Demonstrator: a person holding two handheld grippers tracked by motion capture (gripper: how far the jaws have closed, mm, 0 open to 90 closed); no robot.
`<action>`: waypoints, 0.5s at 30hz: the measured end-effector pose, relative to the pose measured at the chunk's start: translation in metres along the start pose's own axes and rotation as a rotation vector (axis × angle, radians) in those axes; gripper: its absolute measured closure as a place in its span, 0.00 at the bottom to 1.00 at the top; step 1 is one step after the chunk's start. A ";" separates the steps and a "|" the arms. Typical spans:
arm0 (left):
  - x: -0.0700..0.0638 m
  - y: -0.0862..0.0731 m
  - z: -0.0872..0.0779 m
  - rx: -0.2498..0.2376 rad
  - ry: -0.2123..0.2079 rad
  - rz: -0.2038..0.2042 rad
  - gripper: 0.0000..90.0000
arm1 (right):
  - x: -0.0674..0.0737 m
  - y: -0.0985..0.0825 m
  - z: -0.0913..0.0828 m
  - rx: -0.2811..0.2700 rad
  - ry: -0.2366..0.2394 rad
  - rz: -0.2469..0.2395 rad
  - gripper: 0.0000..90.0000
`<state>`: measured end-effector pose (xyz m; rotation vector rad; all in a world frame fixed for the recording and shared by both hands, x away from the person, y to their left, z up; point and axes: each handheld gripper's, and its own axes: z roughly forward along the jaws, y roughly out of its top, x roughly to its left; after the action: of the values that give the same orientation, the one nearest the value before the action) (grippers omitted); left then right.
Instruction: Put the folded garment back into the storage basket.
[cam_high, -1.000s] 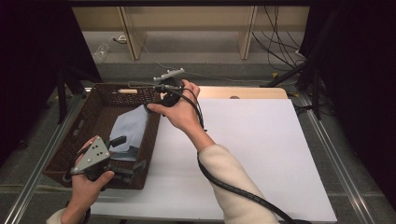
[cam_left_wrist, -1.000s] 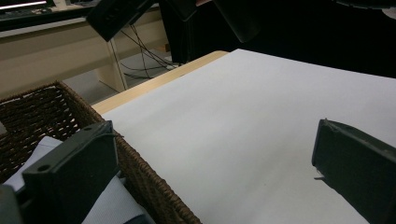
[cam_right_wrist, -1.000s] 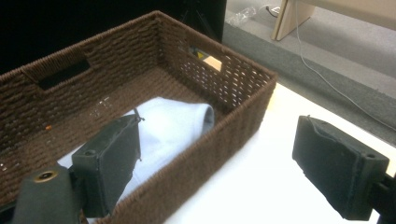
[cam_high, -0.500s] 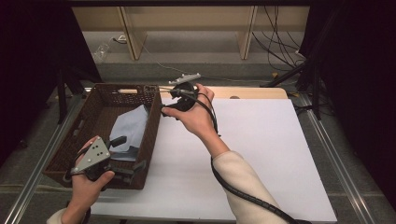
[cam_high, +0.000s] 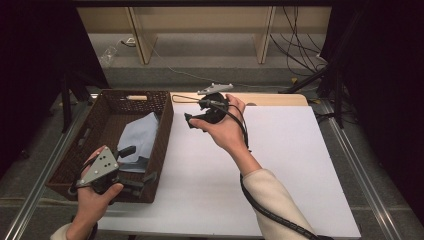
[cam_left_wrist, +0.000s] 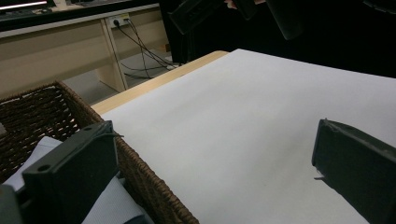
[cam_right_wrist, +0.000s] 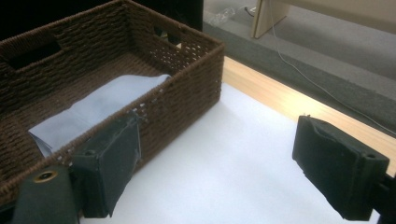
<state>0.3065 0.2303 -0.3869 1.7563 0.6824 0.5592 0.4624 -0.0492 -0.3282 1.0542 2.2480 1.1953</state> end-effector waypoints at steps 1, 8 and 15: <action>0.000 0.000 0.000 -0.001 0.001 -0.001 0.00 | -0.001 -0.002 -0.001 0.001 0.000 0.001 0.17; 0.000 0.000 0.000 0.003 -0.001 0.001 0.00 | -0.012 -0.013 -0.008 0.002 -0.015 0.019 0.17; 0.000 0.000 0.000 0.002 0.000 0.000 0.00 | -0.019 -0.021 -0.018 -0.002 -0.024 0.024 0.17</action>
<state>0.3064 0.2300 -0.3870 1.7586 0.6834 0.5588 0.4542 -0.0807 -0.3355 1.0926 2.2208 1.1883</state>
